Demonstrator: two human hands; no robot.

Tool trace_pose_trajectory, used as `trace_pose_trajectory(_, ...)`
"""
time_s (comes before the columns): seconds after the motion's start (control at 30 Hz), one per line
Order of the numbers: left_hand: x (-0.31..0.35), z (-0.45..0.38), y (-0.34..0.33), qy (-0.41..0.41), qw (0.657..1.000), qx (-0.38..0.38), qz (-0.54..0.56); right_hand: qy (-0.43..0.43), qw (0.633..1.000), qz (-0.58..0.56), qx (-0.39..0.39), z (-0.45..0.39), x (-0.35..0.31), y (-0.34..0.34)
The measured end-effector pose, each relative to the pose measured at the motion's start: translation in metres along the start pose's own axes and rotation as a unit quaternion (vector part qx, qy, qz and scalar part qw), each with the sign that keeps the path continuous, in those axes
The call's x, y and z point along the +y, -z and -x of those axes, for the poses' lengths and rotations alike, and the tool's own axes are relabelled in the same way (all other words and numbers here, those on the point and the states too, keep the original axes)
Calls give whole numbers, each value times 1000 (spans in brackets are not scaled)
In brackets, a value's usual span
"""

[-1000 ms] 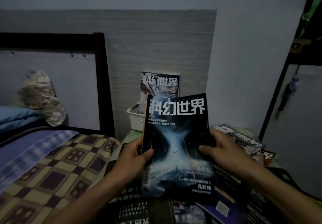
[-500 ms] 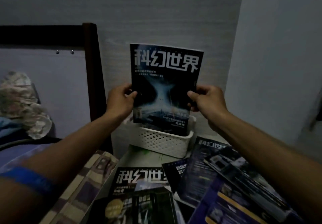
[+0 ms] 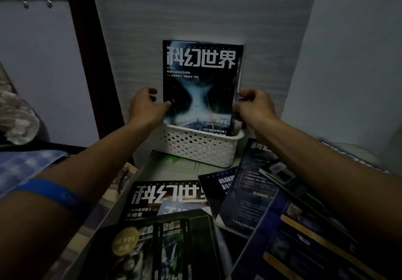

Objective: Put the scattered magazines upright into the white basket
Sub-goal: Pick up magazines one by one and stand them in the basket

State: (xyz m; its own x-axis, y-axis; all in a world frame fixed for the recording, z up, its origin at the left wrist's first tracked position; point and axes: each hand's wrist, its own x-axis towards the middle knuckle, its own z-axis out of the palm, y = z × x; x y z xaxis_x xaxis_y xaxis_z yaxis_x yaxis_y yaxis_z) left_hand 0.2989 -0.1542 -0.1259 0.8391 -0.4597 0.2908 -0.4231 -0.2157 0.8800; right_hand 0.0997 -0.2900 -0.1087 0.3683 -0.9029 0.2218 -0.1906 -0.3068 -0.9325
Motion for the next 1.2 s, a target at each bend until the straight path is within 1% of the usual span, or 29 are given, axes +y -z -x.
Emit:
trace_pose_trajectory(0.07, 9, 19, 6, -30, 999, -10, 6, 7, 1000, 8, -27, 19, -1, 23)
trace_pose_trajectory(0.17, 21, 64, 13, -127, 991, -24, -38, 22, 996, 54, -63, 59, 3, 71)
trace_pose_trajectory(0.2, 26, 84, 15, -159, 985, -44, -52, 38, 993, 92, -69, 75, 6, 91)
trace_pose_trajectory(0.23, 32, 105, 16, -186, 977, -78, -65, 63, 982, 160, -75, 91, 9, 111)
trace_pose_trajectory(0.27, 38, 124, 15, -208, 967, -123, -79, 85, 962, 245, -89, 105, 13, 131)
trace_pose_trajectory(0.3, 46, 142, 14, -225, 955, -168, -100, 89, 933, 327, -122, 121, 15, 149)
trace_pose_trajectory(0.37, 58, 170, 8, -240, 934, -225, -137, 36, 864, 450, -222, 149, 24, 174)
trace_pose_trajectory(0.4, 64, 183, 6, -240, 930, -239, -141, 10, 828, 503, -248, 160, 31, 182)
trace_pose_trajectory(0.43, 70, 194, 3, -238, 929, -245, -141, 16, 799, 553, -236, 169, 39, 187)
trace_pose_trajectory(0.47, 75, 204, 2, -239, 928, -250, -141, 56, 778, 593, -202, 175, 43, 188)
trace_pose_trajectory(0.5, 78, 212, 1, -242, 925, -255, -147, 119, 760, 617, -167, 180, 46, 186)
trace_pose_trajectory(0.53, 82, 219, 2, -249, 920, -261, -152, 181, 744, 624, -151, 184, 46, 184)
trace_pose_trajectory(0.57, 85, 226, 4, -257, 915, -266, -158, 228, 729, 627, -154, 188, 45, 182)
trace_pose_trajectory(0.6, 86, 231, 6, -264, 912, -268, -165, 256, 716, 629, -164, 191, 42, 181)
trace_pose_trajectory(0.67, 86, 237, 14, -272, 908, -267, -174, 278, 700, 636, -169, 194, 34, 182)
trace_pose_trajectory(0.73, 84, 242, 20, -252, 917, -267, -156, 302, 707, 627, -128, 205, 24, 188)
trace_pose_trajectory(0.77, 83, 245, 22, -208, 933, -271, -110, 326, 719, 606, -98, 214, 20, 190)
trace_pose_trajectory(0.8, 83, 248, 26, -123, 950, -285, -36, 359, 731, 576, -67, 226, 15, 192)
trace_pose_trajectory(0.83, 85, 250, 28, -6, 948, -312, 52, 392, 741, 544, -36, 240, 11, 193)
trace_pose_trajectory(0.87, 86, 253, 31, 113, 921, -351, 127, 425, 750, 507, -9, 255, 8, 195)
trace_pose_trajectory(0.9, 87, 256, 34, 202, 877, -394, 185, 453, 757, 470, 14, 269, 5, 195)
trace_pose_trajectory(0.93, 86, 258, 35, 253, 835, -431, 229, 467, 769, 436, 31, 282, 2, 195)
trace_pose_trajectory(0.97, 86, 262, 35, 275, 806, -453, 265, 463, 790, 400, 45, 294, 1, 195)
trace_pose_trajectory(1.0, 87, 267, 33, 276, 795, -460, 284, 446, 817, 361, 60, 303, -2, 195)
trace_pose_trajectory(1.07, 93, 280, 25, 268, 812, -446, 264, 398, 874, 255, 110, 312, -10, 196)
trace_pose_trajectory(1.1, 95, 289, 22, 269, 819, -443, 246, 369, 903, 174, 132, 313, -18, 197)
trace_pose_trajectory(1.13, 97, 299, 19, 280, 814, -452, 234, 331, 930, 71, 143, 312, -25, 198)
trace_pose_trajectory(1.17, 99, 308, 17, 297, 799, -468, 235, 284, 947, -44, 143, 310, -32, 197)
trace_pose_trajectory(1.2, 102, 316, 16, 304, 780, -483, 257, 235, 951, -153, 133, 308, -38, 196)
